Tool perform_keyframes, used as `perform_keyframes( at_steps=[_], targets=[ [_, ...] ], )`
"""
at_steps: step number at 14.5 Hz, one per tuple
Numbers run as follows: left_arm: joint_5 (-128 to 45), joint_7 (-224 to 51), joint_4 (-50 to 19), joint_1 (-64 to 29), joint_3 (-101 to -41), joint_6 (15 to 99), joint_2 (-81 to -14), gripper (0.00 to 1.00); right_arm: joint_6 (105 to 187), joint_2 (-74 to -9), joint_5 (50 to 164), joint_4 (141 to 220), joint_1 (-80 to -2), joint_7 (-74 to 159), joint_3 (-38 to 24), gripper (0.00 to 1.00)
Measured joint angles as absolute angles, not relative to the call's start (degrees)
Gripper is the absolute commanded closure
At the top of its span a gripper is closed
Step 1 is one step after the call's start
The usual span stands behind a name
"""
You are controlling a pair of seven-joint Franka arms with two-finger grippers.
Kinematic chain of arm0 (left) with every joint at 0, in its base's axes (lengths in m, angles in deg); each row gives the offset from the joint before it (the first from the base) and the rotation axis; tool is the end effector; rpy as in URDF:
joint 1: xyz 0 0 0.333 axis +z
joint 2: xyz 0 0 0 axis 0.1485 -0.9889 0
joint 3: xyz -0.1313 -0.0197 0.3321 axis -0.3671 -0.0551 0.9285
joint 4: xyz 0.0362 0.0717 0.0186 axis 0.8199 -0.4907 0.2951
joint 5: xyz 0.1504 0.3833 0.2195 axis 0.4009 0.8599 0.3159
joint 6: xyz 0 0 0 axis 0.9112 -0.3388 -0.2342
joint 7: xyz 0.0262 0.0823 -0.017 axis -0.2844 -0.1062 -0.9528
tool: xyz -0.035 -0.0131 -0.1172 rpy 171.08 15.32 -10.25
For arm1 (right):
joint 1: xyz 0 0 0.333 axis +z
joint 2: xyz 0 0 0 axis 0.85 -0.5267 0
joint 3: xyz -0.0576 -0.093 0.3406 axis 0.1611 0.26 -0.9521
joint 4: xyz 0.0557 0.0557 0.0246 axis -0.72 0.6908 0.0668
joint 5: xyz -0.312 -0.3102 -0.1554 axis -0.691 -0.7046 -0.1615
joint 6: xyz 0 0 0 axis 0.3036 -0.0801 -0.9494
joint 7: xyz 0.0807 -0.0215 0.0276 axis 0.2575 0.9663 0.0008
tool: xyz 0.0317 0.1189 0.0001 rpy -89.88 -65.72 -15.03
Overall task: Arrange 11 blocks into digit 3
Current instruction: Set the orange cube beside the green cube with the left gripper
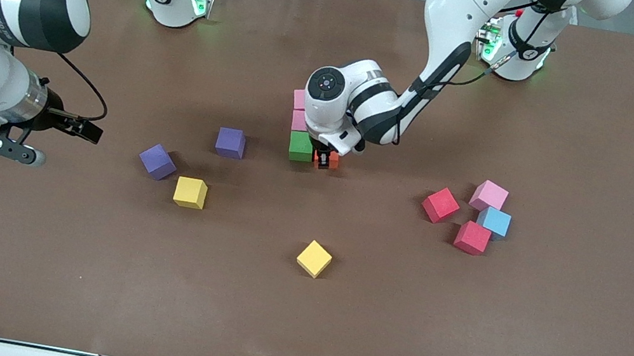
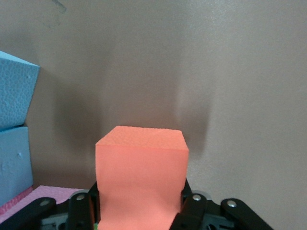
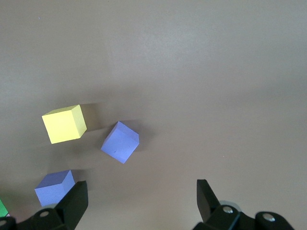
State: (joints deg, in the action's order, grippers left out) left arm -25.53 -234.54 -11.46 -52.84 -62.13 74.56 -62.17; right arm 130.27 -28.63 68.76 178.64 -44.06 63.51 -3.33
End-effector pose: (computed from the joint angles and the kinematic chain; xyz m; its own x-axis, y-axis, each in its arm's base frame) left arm 0.4585 -0.6027 0.1578 -0.1393 0.9902 0.0108 0.9897 0.1396 -0.0308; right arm 0.6777 0.0611 0.4765 0.9744 -0.1918 -0.1175 -0.1817 -0.9791 0.0918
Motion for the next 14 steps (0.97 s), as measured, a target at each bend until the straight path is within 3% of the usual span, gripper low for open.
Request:
perform_keyframes(
  at_steps=[14],
  targets=[
    [-25.5,-235.1,-13.4,-53.2,-62.1,76.1,-61.1,0.52,131.2,-28.8,68.8,178.7,-44.1,63.5,-3.8,0.0]
  ],
)
